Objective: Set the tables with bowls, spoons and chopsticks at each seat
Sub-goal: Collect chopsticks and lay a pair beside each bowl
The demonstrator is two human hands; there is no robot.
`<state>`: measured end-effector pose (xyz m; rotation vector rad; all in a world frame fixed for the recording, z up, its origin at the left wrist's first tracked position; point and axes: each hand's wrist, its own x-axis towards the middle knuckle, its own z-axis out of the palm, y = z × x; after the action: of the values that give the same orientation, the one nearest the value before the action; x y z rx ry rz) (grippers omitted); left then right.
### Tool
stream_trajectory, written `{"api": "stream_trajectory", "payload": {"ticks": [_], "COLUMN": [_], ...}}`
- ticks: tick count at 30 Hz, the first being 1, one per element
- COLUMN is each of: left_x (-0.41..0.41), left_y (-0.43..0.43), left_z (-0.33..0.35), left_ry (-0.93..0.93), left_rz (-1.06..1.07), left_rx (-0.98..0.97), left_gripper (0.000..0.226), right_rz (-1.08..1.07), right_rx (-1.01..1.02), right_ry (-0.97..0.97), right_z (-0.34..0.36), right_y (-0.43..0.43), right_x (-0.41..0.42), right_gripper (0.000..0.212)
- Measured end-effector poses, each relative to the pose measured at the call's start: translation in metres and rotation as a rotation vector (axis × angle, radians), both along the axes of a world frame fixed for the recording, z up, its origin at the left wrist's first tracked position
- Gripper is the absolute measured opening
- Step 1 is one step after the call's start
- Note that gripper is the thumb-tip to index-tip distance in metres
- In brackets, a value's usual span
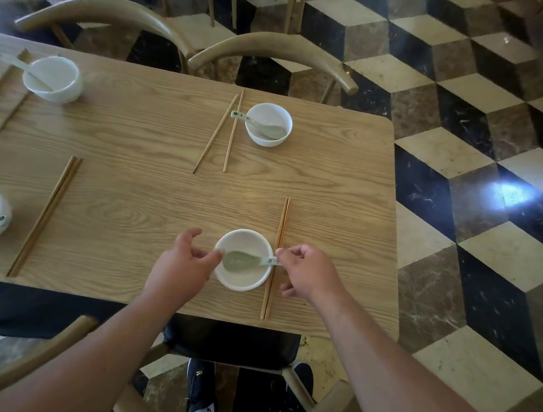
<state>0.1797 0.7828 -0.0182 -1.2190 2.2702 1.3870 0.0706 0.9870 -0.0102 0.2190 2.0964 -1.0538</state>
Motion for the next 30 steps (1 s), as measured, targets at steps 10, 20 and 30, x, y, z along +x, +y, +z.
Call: {"api": "stream_trajectory", "payload": {"ticks": [10,20,30], "left_x": [-0.07,-0.1,-0.09], "left_y": [0.077,0.328,0.617], "left_z": [0.128,0.253,0.306], "left_ry": [0.214,0.177,0.377], "left_rz": [-0.528,-1.108,-1.296], "left_rx": [-0.297,-0.424,-0.521], "left_gripper": [0.045,0.08,0.084], "right_rz": [0.122,-0.136,-0.353], "right_rx": [0.327,0.429,0.463], "right_ry": [0.555,0.703,0.665], "right_z": [0.14,0.243,0.296], "right_y": [0.125,0.336,0.616], "right_x": [0.021,0.055,0.109], "right_gripper": [0.047,0.061,0.073]}}
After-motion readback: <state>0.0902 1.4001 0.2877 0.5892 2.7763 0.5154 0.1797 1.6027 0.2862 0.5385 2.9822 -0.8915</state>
